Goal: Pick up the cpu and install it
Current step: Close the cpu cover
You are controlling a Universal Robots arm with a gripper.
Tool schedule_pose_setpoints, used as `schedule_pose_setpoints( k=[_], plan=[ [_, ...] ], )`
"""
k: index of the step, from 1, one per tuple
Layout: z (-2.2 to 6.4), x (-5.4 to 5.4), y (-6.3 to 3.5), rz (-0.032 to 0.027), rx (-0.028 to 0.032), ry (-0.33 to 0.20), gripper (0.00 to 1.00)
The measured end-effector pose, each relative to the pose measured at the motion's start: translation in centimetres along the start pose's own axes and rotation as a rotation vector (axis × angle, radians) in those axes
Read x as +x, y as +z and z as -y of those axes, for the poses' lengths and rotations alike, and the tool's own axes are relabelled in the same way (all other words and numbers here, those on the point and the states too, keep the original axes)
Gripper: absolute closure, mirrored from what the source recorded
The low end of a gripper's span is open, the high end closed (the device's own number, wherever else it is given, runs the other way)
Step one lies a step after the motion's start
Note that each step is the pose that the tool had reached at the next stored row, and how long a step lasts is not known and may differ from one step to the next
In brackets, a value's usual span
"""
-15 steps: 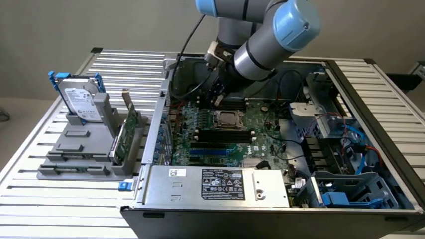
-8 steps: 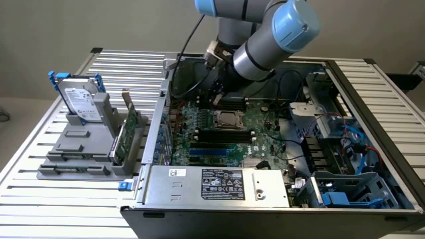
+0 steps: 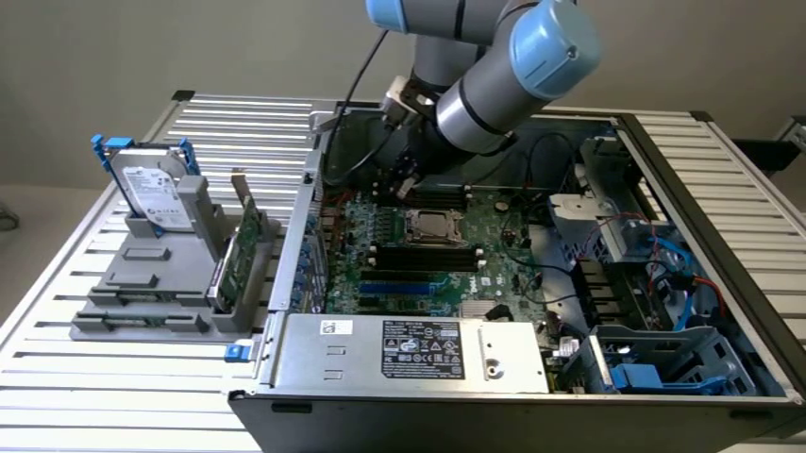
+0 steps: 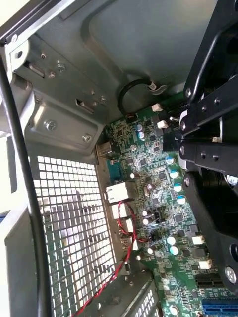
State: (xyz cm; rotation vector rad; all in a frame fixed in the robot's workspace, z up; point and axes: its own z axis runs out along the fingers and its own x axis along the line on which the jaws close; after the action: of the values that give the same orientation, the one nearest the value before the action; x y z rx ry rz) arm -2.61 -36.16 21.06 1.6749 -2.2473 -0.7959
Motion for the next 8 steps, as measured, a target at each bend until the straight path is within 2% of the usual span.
schedule_pose_setpoints(
  k=[2, 6, 8],
  plan=[
    [-0.11, 0.04, 0.07, 0.0004, 0.0032, 0.007, 0.89],
    [-0.37, 0.14, 0.22, -0.0035, 0.011, 0.024, 0.89],
    [-0.54, 0.18, 0.18, -0.0036, 0.0149, 0.028, 0.89]
  ],
)
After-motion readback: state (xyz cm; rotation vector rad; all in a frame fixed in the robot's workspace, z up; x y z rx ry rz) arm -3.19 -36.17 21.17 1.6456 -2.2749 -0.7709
